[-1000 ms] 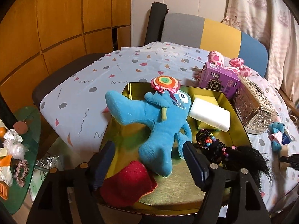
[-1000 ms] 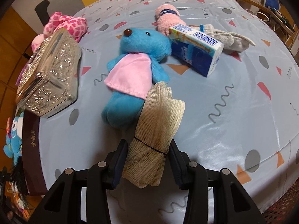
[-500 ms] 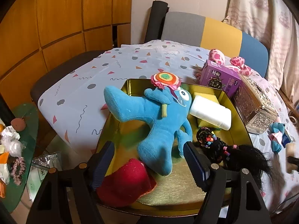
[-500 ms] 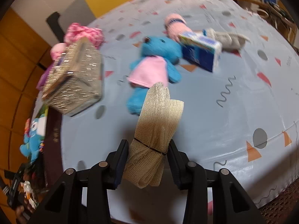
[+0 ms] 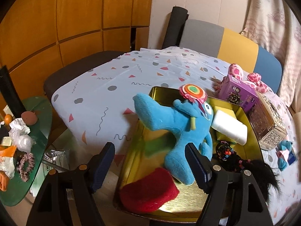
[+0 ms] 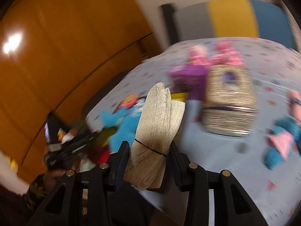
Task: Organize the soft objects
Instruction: 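Carry the beige mesh roll into the gold tray and release it with the right tool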
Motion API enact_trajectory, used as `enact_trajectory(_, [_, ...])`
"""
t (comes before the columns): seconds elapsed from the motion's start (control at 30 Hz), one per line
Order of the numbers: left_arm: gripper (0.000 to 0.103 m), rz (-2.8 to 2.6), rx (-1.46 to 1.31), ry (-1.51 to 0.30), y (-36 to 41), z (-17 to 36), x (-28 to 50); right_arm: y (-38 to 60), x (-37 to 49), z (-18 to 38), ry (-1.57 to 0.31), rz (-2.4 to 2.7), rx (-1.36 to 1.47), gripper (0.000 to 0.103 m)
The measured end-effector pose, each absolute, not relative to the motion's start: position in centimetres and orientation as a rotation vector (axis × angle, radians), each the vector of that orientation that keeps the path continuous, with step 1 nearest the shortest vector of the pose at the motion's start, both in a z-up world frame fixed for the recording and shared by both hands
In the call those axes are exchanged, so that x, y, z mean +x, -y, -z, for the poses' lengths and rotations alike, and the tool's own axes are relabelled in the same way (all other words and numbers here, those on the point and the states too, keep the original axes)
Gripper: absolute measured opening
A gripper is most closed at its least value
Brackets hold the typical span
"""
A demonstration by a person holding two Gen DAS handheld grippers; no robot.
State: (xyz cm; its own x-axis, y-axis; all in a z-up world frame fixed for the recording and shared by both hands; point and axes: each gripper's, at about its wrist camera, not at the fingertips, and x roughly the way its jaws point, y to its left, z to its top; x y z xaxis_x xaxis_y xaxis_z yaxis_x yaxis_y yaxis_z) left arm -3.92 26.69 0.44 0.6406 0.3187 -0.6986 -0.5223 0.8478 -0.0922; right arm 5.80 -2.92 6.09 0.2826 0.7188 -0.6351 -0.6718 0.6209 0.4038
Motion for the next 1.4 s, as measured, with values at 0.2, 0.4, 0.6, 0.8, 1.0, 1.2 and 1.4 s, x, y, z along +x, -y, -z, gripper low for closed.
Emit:
enact_trajectory(0.2, [0.079,-0.479,-0.311,-0.741,-26.7,0.0,-4.2,-5.4,4.3,-2.4,-0.961,-1.017,-0.128,0.043])
enact_trajectory(0.4, [0.080,-0.471,-0.318,-0.750,-26.7,0.5,-4.2,-8.0,4.9,1.6,-1.063,-0.967,-0.250,0.046])
enact_trajectory(0.6, [0.080,-0.465,-0.317,-0.762,-26.5,0.8,-4.0,-6.5,5.3,2.3,-1.083,-0.933,-0.206,0.054])
enact_trajectory(0.8, [0.080,-0.459,-0.301,-0.752,-26.0,0.3,-4.0,-5.3,5.7,-0.1,-1.014,-0.923,-0.157,0.055])
enact_trajectory(1.0, [0.080,-0.442,-0.283,-0.744,-25.3,-0.3,-3.8,-3.0,6.1,-2.4,-0.938,-0.863,-0.112,0.055])
enact_trajectory(1.2, [0.083,-0.406,-0.264,-0.744,-24.1,-0.7,-3.4,1.2,7.6,-3.4,-0.902,-0.748,-0.078,0.055])
enact_trajectory(1.4, [0.083,-0.366,-0.243,-0.741,-22.8,-1.2,-3.0,6.8,10.1,-3.3,-0.891,-0.578,-0.024,0.055])
